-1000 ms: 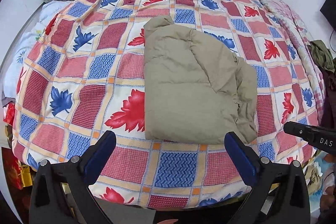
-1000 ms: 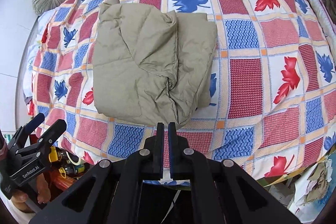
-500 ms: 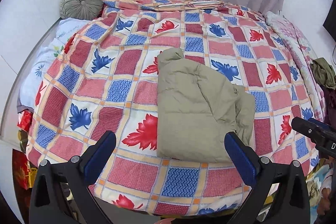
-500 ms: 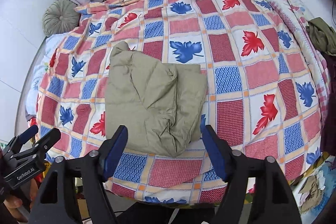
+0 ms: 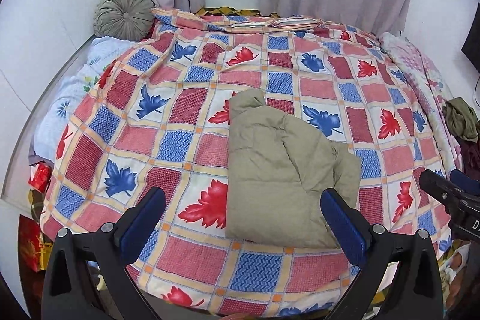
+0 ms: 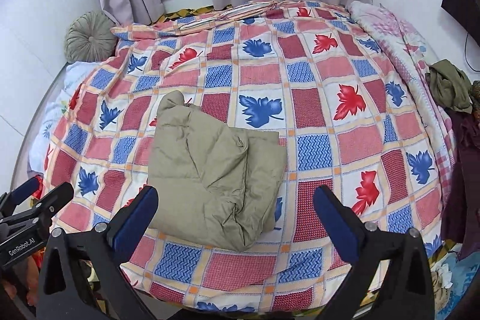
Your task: Fold large clothes
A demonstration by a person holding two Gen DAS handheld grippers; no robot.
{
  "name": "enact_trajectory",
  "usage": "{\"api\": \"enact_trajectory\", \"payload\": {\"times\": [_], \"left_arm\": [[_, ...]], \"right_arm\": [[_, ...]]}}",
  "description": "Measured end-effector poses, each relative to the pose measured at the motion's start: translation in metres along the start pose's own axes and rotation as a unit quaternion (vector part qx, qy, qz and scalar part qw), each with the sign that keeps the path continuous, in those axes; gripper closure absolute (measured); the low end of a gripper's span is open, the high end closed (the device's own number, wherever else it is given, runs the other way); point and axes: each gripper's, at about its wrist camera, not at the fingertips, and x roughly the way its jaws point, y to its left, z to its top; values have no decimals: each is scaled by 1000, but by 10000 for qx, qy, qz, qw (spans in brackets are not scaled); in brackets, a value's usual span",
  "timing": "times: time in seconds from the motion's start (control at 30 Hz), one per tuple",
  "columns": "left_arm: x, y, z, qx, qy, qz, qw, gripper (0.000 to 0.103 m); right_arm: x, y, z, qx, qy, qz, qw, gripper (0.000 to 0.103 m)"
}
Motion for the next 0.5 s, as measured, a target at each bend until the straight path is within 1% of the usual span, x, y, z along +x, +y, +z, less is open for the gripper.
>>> {"api": "enact_trajectory", "payload": {"times": [0.5], "left_arm": [[0, 2, 1, -3, -20, 53, 10000, 0]], "right_arm": [[-7, 2, 3, 69, -22, -55, 10000, 0]]}}
